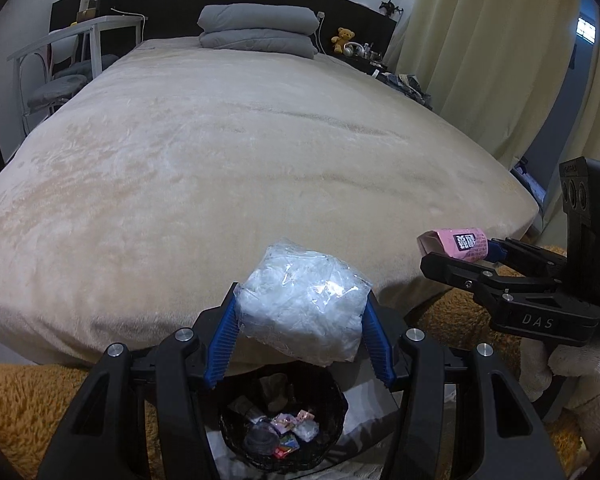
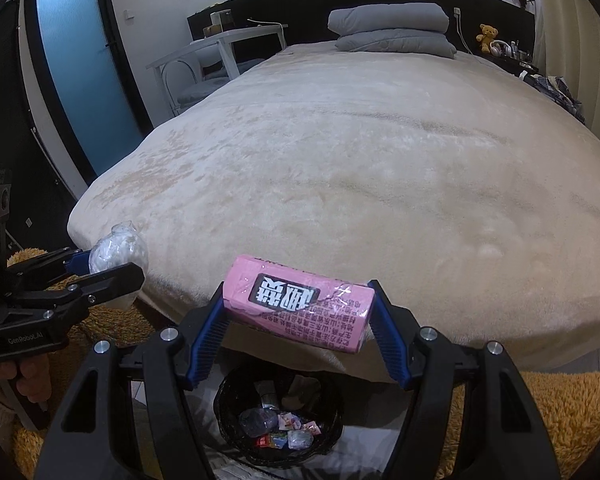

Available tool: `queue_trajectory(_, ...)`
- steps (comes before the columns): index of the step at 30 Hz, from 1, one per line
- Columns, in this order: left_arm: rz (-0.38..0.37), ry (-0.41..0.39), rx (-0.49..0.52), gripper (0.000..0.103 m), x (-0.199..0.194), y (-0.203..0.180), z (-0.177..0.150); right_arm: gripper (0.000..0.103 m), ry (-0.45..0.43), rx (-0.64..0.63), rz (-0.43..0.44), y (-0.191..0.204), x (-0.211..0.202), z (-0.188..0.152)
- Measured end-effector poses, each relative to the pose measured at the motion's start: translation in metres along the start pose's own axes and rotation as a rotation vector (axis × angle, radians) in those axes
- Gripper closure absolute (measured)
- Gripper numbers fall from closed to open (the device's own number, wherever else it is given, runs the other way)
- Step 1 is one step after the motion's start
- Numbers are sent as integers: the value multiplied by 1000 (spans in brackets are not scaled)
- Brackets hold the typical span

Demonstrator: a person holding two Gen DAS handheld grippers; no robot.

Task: Collect trash
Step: 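Carry the plastic bag and pink roll down toward the black trash bin, then open the left tool dropping the plastic bag while the right tool drops the pink roll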

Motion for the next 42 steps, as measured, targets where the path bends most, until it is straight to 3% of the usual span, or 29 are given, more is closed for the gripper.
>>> queue_trajectory(11, 43, 187, -27, 48, 30, 17, -45, 36, 141, 3, 71, 19, 25, -36)
queue_trajectory(27, 78, 462, -99, 48, 82, 34, -92, 36, 415, 86, 152, 19, 83, -90)
queue_trajectory(42, 97, 642, -145, 48, 111, 45, -130, 36, 570, 223, 199, 20, 118, -115)
Point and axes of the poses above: each gripper's, at about its wrist camera, not at the fingertips, and x roughly the way its jaws point, y to its left, z to its top, the point moved 8 cm from there along x, roughly the way its jaws point, and after that the axes turned 7 degrees about -x, right-handed, at the moved point
